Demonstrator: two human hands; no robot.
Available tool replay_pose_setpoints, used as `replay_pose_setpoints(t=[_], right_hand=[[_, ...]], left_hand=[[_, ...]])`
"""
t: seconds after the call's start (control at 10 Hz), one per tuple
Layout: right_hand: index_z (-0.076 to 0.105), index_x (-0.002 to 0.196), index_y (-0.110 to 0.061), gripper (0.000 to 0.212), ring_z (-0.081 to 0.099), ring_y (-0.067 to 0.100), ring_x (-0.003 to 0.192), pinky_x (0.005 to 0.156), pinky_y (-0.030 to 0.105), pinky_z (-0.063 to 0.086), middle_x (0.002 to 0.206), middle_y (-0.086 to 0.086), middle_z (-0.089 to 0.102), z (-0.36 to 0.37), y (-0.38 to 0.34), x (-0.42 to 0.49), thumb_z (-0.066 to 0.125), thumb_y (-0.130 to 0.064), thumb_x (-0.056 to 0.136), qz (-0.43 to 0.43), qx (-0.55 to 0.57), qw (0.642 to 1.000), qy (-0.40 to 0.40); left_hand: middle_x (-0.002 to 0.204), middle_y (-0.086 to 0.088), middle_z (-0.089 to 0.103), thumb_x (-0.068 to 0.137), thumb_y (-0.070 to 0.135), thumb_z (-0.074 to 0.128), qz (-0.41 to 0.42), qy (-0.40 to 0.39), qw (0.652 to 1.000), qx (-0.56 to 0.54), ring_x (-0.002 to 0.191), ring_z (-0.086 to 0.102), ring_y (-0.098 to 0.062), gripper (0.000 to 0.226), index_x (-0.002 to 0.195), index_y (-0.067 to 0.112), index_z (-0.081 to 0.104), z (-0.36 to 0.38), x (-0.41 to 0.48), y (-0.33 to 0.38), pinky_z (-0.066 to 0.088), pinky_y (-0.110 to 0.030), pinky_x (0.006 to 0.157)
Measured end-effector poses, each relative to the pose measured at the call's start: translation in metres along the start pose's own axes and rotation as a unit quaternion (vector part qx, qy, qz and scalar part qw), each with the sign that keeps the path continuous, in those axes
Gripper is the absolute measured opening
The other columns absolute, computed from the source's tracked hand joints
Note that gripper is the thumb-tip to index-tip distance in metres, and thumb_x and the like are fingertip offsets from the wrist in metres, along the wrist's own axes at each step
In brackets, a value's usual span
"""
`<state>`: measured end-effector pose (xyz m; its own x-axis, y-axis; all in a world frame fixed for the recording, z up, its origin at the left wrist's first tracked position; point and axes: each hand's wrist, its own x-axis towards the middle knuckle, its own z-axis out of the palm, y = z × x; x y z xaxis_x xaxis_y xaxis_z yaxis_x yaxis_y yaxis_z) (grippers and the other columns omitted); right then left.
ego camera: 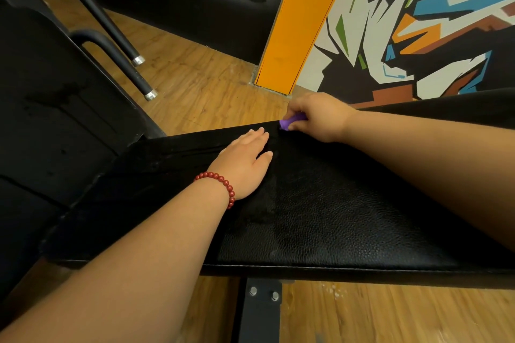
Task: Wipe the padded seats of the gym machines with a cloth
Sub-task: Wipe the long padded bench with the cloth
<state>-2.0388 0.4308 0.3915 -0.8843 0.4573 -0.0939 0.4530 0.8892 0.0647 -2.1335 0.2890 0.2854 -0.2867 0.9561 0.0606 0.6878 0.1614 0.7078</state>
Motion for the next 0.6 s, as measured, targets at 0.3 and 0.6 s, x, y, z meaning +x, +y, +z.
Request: replay_pose_setpoints(t=[0.3, 0.6], right_hand=[[0.066, 0.111, -0.019, 0.021, 0.049, 0.009, 0.094, 0.079, 0.024, 0.036, 0.102, -0.008, 0.055, 0.003, -0.007, -0.014, 0.064, -0.026, 0.091, -0.037, 0.015, 0.999, -0.027], [0.063, 0.115, -0.016, 0.022, 0.05, 0.014, 0.097, 0.082, 0.025, 0.037, 0.112, 0.003, 0.059, 0.007, -0.008, -0.013, 0.061, -0.022, 0.094, 0.017, -0.008, 1.0, 0.025]], left_hand=[[0.161, 0.008, 0.011, 0.105, 0.032, 0.03, 0.003, 0.002, 1.0, 0.006, 0.148, 0.004, -0.007, 0.051, 0.154, 0.022, 0.018, 0.001, 0.002, -0.002, 0.005, -0.029, 0.12], [0.161, 0.007, 0.012, 0.105, 0.03, 0.03, 0.003, 0.001, 1.0, 0.005, 0.148, 0.005, -0.008, 0.05, 0.154, 0.021, 0.019, 0.001, 0.001, -0.002, 0.006, -0.03, 0.12]])
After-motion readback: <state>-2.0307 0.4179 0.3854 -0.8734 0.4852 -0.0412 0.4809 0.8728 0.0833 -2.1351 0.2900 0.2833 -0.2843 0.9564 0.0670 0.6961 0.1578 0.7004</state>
